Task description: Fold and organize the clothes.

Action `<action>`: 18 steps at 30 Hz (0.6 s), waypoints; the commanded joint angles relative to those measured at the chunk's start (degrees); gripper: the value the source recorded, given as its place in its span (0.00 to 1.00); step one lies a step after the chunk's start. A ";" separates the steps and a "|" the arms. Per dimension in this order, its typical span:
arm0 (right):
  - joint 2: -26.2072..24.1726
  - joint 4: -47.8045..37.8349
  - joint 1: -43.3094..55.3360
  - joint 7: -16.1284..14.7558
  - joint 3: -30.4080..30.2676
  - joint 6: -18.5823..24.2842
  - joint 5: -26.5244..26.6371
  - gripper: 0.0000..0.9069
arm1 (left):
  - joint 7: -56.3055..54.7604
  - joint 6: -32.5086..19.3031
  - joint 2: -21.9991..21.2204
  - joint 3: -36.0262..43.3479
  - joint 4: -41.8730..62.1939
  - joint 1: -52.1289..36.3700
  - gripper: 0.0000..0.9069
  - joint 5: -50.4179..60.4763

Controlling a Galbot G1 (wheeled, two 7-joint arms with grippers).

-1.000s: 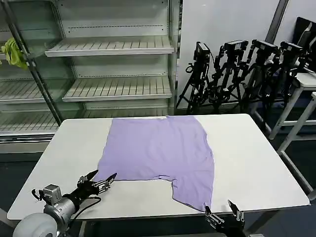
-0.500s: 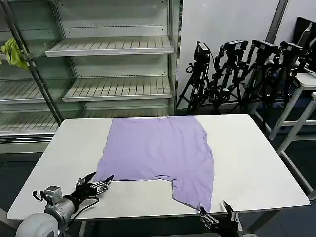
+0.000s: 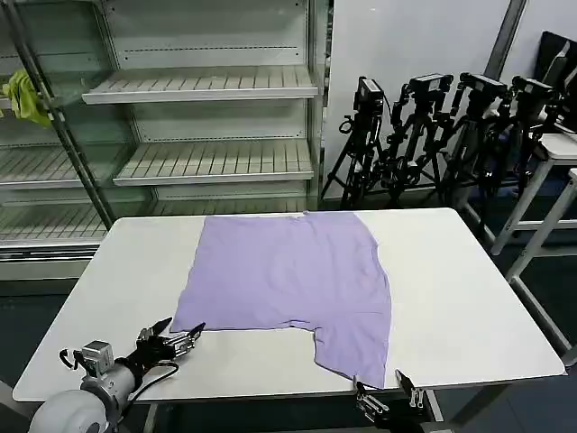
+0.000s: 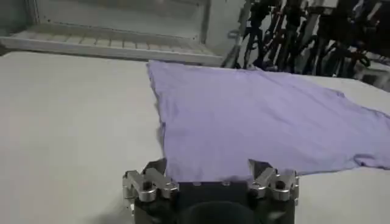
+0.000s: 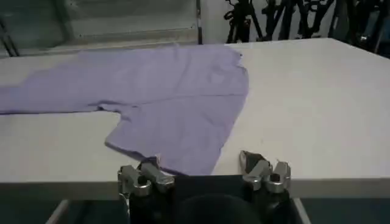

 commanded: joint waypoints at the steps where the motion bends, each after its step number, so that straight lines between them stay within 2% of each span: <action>1: 0.21 -0.49 0.23 -0.08 -0.71 -0.12 -0.38 1.00 | 0.12 -0.19 -0.15 0.59 0.85 -0.35 1.00 0.99; 8: 0.59 -1.13 0.89 -0.34 -1.05 0.00 -0.84 1.00 | 0.21 -0.36 -0.27 0.19 1.72 -1.19 1.00 0.99; 10: 0.69 -1.41 1.11 -0.36 -1.26 0.01 -0.97 0.91 | 0.24 -0.35 -0.14 0.09 1.73 -1.10 1.00 1.01; 11: 0.73 -1.50 1.27 -0.41 -1.38 0.03 -1.01 0.86 | 0.26 -0.35 -0.09 0.08 1.69 -1.02 0.98 1.02; 16: 1.09 -1.87 1.89 -0.69 -1.95 0.06 -1.15 0.83 | 0.43 -0.44 -0.11 0.16 1.84 -0.69 0.87 1.59; 18: 1.19 -2.11 2.03 -0.71 -2.20 0.06 -1.23 0.77 | 0.47 -0.52 -0.10 0.21 2.06 -0.69 0.77 1.78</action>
